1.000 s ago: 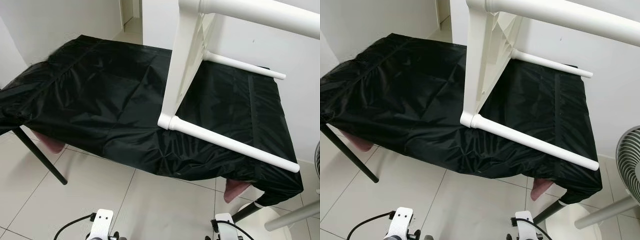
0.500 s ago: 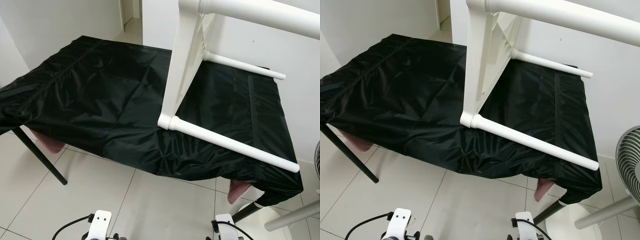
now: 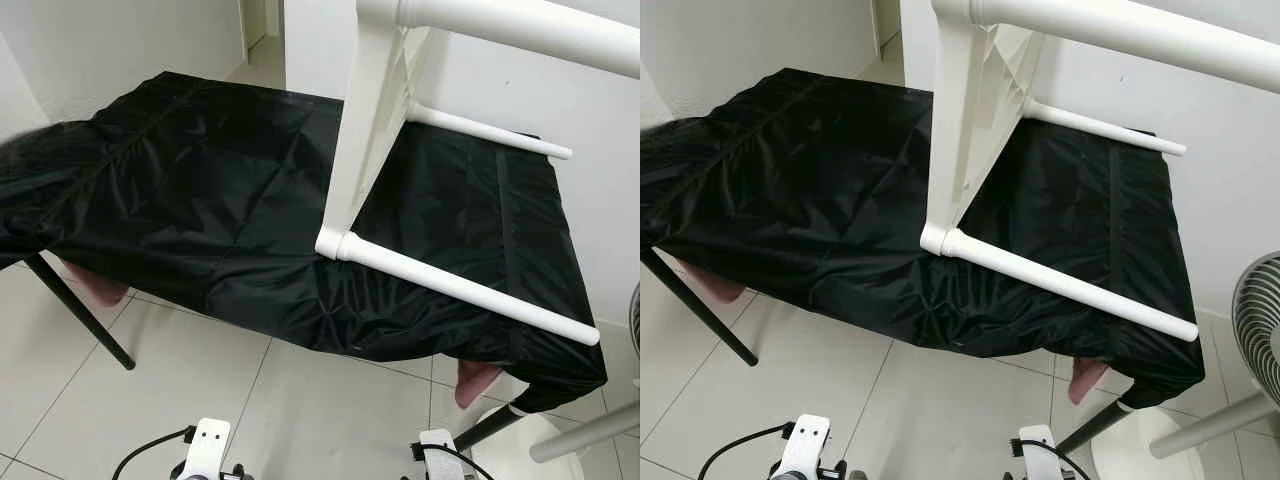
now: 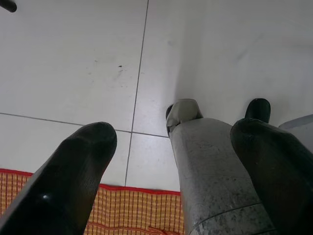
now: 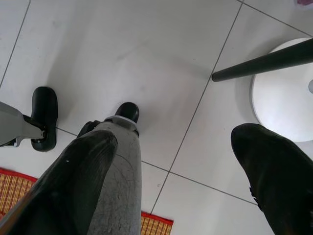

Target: Building children table

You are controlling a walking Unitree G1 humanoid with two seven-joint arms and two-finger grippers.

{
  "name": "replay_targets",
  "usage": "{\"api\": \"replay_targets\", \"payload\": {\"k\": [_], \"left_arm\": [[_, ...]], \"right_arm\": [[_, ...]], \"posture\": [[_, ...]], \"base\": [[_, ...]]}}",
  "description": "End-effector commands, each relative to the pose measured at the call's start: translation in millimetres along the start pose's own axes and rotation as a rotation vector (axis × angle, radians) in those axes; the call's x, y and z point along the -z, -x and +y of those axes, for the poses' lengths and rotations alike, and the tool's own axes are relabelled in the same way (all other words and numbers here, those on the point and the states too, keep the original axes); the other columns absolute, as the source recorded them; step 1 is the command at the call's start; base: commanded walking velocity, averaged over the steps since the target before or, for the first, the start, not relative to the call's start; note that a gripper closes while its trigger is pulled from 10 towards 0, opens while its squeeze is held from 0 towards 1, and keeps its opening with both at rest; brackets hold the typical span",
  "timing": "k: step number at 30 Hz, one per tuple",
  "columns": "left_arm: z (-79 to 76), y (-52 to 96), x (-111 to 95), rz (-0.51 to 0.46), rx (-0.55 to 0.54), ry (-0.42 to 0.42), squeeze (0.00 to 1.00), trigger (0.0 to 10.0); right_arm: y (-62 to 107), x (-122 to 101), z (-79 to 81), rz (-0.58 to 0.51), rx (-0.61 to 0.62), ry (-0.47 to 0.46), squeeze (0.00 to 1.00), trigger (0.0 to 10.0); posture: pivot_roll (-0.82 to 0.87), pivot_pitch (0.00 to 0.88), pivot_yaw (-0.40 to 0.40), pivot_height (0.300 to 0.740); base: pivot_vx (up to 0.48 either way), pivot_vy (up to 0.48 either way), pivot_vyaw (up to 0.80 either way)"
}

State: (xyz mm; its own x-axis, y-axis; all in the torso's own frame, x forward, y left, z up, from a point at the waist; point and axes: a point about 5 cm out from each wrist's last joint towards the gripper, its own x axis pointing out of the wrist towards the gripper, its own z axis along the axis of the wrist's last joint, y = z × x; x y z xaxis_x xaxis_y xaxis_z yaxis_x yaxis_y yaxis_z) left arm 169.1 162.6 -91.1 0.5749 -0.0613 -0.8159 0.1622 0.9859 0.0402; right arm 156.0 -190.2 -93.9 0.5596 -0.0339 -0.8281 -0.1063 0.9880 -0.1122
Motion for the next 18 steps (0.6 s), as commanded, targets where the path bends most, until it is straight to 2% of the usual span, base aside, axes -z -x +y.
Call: {"api": "replay_targets", "payload": {"k": [1,7,18], "left_arm": [[-3.3,1.0,7.7,0.036,0.009,-0.003,0.0,10.0],[-4.7,1.4,9.6,0.04,0.014,0.001,0.0,10.0],[-5.5,1.0,7.8,0.033,0.021,-0.003,0.0,10.0]], "right_arm": [[0.9,4.8,-2.1,0.025,-0.002,0.002,0.0,10.0],[1.0,4.6,-4.9,0.026,-0.012,0.026,0.0,10.0],[0.5,3.4,-0.2,0.023,-0.021,0.037,0.0,10.0]], "posture": [[0.16,0.0,-0.015,0.74],[0.16,0.0,-0.016,0.74],[0.15,0.007,-0.013,0.74]], "base": [[0.0,0.0,0.0],[0.0,0.0,0.0],[0.0,0.0,0.0]]}}
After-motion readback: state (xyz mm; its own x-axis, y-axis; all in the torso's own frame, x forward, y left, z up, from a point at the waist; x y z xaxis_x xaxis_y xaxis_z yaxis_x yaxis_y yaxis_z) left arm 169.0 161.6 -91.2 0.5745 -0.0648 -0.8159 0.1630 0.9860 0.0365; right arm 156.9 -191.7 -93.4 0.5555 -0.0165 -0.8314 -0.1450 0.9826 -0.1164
